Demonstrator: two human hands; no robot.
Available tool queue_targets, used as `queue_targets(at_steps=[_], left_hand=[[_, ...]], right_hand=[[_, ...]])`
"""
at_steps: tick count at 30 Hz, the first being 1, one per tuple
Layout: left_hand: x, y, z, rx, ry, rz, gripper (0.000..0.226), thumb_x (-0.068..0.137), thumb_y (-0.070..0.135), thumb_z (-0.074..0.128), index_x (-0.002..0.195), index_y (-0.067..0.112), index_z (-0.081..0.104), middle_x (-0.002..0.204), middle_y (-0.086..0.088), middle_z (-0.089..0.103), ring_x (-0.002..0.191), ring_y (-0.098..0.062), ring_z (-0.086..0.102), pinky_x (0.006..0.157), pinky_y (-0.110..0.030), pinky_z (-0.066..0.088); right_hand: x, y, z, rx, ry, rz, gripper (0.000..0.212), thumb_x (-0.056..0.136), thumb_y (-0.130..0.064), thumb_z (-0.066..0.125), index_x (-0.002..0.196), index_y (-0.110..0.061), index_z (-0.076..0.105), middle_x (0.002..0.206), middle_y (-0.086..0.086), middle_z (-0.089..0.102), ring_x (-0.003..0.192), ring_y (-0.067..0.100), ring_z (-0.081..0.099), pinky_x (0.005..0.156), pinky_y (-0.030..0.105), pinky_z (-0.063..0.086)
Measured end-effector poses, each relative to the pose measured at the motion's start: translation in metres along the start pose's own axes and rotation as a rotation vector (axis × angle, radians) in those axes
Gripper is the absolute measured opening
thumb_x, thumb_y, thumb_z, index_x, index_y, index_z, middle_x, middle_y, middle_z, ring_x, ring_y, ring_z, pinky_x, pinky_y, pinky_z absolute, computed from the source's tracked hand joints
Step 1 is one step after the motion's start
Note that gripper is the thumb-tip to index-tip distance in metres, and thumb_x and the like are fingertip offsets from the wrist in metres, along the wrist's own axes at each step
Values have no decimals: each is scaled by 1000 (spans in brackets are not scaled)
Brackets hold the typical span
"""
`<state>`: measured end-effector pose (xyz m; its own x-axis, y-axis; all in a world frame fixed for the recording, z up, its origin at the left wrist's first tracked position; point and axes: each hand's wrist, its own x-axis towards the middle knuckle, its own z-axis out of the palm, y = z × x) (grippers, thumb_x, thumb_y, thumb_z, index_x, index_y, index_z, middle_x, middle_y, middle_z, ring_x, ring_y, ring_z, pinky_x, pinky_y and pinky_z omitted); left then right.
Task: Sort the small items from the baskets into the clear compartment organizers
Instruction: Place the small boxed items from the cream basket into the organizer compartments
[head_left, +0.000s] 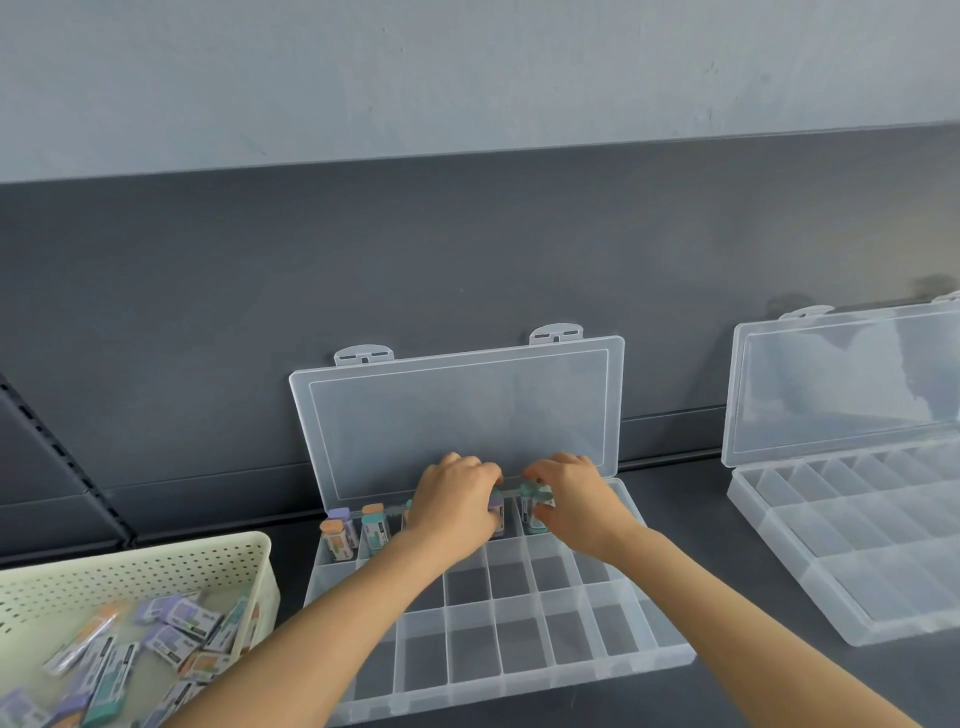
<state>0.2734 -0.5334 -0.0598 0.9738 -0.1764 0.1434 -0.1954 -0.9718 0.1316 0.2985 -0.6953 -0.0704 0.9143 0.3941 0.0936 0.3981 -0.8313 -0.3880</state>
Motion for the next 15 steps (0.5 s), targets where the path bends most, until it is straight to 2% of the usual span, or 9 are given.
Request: queue_targets(at_steps=[3,9,15], left_hand=[[-2,-1,-1,-3,7,-7,30,87,26,61,116,18,61,114,0,63,107,-23,51,87,-35,44],[-7,-6,-6,-34,5,1,35,85,26,64,119,18,60,118,0,61,110,-22,50,90,-35,44],[-12,-10,-12,-55,8,10,38,87,32,64,122,20,57,122,1,59,113,-21,49,93,-35,44]], right_hand=[[3,-2,-1,-9,-27,12,33,88,-18,64,120,-15,60,117,7,58,107,27,51,89,31,45],[7,-4,-8,-71,-94,-3,29,86,-3,57,113,-9,64,111,11,58,95,30,57,81,35,50],[8,-9,-4,-20,-56,30,29,87,-10,63,115,-11,64,112,9,59,95,28,59,82,31,50]])
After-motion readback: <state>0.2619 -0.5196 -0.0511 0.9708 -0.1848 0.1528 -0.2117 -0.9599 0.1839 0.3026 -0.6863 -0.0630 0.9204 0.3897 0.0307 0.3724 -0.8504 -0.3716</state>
